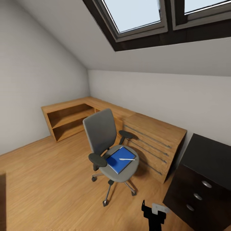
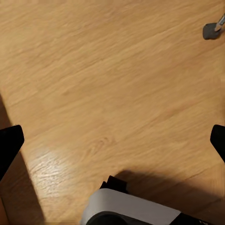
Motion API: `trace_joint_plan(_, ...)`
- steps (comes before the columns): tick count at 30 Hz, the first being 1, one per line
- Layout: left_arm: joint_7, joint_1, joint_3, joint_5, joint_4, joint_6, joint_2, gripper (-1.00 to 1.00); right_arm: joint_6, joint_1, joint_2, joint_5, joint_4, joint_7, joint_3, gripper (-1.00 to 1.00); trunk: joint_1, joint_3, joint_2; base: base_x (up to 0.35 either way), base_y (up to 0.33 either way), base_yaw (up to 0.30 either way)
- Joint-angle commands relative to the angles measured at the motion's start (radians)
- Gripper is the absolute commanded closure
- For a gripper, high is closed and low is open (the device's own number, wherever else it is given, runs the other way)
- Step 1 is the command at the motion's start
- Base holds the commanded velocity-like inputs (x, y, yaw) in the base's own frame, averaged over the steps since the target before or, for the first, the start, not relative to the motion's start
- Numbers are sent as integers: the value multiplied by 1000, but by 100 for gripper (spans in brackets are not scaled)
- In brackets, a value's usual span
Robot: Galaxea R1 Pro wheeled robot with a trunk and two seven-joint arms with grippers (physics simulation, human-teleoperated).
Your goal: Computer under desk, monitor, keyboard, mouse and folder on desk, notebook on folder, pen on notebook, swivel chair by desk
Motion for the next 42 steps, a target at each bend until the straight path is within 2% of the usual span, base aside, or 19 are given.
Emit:
trace_joint_plan(1,-2,1,1,8,-2,-2,0,-100,-4,-1,0,-6,2,-3,9,-100,0,-2,-1,0,0,260)
trace_joint_plan(16,-4,1,2,9,-1,-10,-1,-100,-5,-1,0,-5,2,-3,10,-100,0,-10,-1,0,0,263)
trace_joint_plan(26,-3,1,4,10,-1,-81,-2,-100,-4,-1,-4,-8,1,-3,8,-100,0,-16,-1,0,0,252)
trace_joint_plan(42,4,1,0,6,-1,-91,-11,-100,-3,-1,-34,-7,1,-3,11,-100,0,-18,-1,0,0,41)
